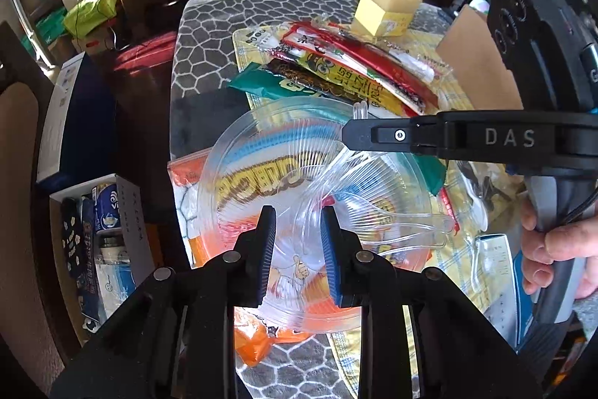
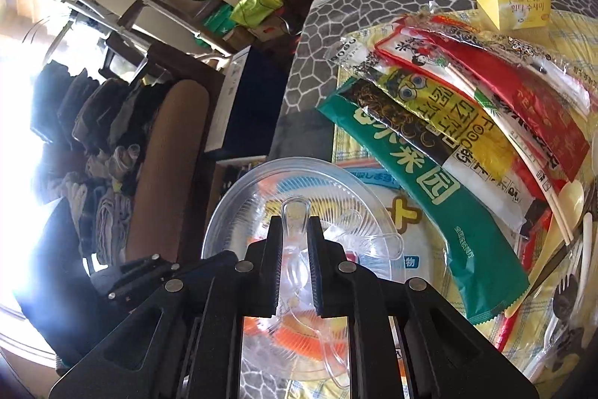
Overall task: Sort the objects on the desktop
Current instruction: 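Lower the clear spoon into the clear bowl with the left tool and open, then grasp another clear plastic spoon from the cutlery with the left tool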
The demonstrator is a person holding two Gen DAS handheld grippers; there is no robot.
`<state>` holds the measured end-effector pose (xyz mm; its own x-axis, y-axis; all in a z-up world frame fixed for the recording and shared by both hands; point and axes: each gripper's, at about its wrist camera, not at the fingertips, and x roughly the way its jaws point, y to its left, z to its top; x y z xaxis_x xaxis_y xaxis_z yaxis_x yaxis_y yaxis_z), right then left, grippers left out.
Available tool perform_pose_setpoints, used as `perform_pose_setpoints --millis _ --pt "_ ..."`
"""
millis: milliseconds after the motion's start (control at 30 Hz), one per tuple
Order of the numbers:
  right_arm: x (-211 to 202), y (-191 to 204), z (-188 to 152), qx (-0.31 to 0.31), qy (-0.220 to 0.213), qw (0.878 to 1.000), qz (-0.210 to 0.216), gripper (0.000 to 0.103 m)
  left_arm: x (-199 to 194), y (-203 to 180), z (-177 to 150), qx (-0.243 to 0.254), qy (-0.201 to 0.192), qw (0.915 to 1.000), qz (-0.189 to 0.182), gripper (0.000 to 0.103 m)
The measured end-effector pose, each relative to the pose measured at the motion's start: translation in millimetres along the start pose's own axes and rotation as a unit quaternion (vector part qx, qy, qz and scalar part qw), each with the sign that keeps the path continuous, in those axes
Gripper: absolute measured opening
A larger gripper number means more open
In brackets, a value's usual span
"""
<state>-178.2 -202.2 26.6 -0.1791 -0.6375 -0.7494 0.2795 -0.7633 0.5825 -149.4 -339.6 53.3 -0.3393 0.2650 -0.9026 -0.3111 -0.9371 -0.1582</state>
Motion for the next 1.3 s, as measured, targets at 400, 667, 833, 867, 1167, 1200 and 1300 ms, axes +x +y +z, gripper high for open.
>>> perform_pose_setpoints --millis 400,667,833,867,1167,1200,1300 --pt "9 13 -5 -0.024 0.023 0.996 -0.078 0.049 -9 4 -1 -0.008 -0.004 0.9999 0.012 0.029" --pt "-16 24 1 -0.083 0.007 0.991 -0.103 0.049 -12 -7 -2 0.013 0.0 0.9998 0.014 0.035" --pt "-33 19 2 -0.115 -0.004 0.984 -0.135 0.049 -1 -28 3 0.051 0.019 0.9979 0.037 0.044" --pt "-37 15 2 -0.111 -0.006 0.985 -0.132 0.049 3 -34 6 0.059 0.024 0.9969 0.046 0.045" --pt "-79 -16 -16 -0.124 -0.002 0.986 -0.109 0.058 1 -69 0 0.075 0.013 0.9971 0.006 0.056" --pt "-84 -19 -20 -0.131 0.002 0.985 -0.115 0.061 -2 -76 -5 0.077 0.006 0.997 0.0 0.062" --pt "-97 -34 -33 -0.143 0.001 0.98 -0.136 0.065 -7 -98 -21 0.076 0.0 0.9969 -0.021 0.064"
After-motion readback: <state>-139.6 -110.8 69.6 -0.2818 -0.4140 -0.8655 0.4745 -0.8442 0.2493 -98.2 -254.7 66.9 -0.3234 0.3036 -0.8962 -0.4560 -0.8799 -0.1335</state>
